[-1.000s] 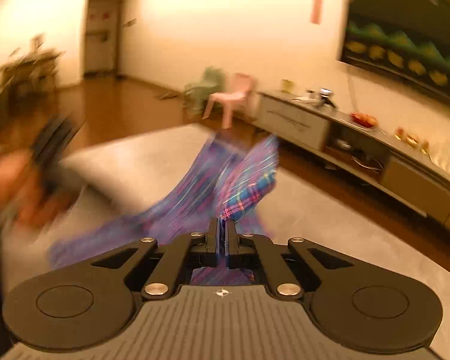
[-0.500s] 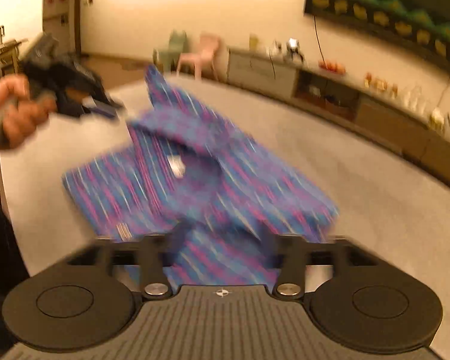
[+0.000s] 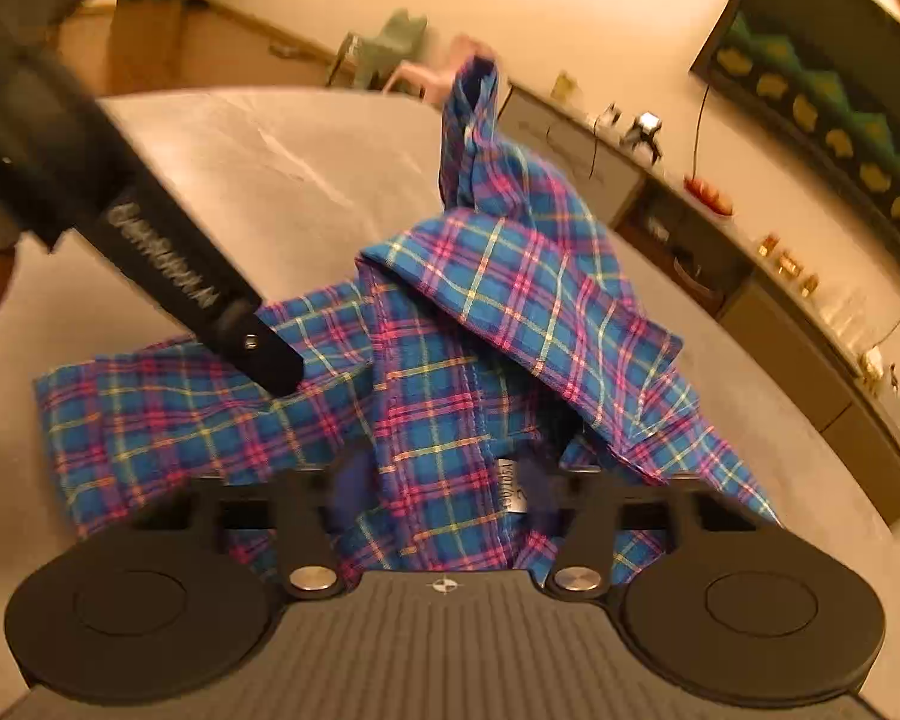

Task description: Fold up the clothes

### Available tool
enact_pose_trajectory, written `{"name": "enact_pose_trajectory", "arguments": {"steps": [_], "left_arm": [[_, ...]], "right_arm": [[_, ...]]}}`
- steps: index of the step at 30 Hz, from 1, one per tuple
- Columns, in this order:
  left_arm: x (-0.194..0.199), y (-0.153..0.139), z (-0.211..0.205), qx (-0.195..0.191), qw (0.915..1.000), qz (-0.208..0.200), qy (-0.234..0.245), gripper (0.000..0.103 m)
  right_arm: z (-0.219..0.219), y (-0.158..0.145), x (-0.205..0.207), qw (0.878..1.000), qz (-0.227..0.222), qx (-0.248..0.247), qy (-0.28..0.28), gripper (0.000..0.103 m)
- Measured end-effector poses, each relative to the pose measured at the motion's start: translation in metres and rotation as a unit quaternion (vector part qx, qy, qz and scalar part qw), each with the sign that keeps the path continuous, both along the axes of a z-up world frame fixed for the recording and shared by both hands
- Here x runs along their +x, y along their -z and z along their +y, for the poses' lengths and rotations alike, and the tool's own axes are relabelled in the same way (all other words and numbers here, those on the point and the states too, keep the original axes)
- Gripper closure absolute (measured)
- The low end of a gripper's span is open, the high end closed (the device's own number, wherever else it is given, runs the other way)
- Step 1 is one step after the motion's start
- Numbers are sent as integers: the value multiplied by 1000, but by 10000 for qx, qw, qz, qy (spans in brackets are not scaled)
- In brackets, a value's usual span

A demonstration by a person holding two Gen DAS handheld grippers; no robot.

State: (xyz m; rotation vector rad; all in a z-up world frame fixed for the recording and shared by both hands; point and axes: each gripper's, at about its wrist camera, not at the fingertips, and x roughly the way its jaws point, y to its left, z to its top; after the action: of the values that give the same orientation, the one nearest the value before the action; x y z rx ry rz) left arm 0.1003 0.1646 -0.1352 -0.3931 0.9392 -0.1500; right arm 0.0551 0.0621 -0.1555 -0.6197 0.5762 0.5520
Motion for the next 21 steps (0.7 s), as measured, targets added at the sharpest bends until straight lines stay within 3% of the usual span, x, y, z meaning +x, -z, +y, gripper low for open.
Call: {"name": "enact_pose_trajectory", "arguments": {"steps": [1,4,7,11,14,18,21], "left_arm": [[0,-1,-1,7,10000,3,4,82],[1,-1,1,-27,10000,17,-14,82],[1,0,3,-111,9999,33,-80,84],[2,-2,1,-130,9998,40,-172,86],[3,-1,-2,-161,9996,24,-238,86],[2,-4,3,-266,9985,-41,-473,84],[-12,-32,17,208,9925,-700,-976,85]], "right_arm": [[1,-1,2,10000,6,-84,-14,83],[-7,-12,0,9999,-96,-103,-49,97],[-28,-33,-20,9992,-361,-54,-174,99],[-60,-57,-77,9974,-211,24,-695,99],[-75,-48,-115,9955,6,-276,-909,99],[-79,-17,-124,9947,301,-473,-865,100],[-73,-5,-131,9952,203,-548,-791,99]]}}
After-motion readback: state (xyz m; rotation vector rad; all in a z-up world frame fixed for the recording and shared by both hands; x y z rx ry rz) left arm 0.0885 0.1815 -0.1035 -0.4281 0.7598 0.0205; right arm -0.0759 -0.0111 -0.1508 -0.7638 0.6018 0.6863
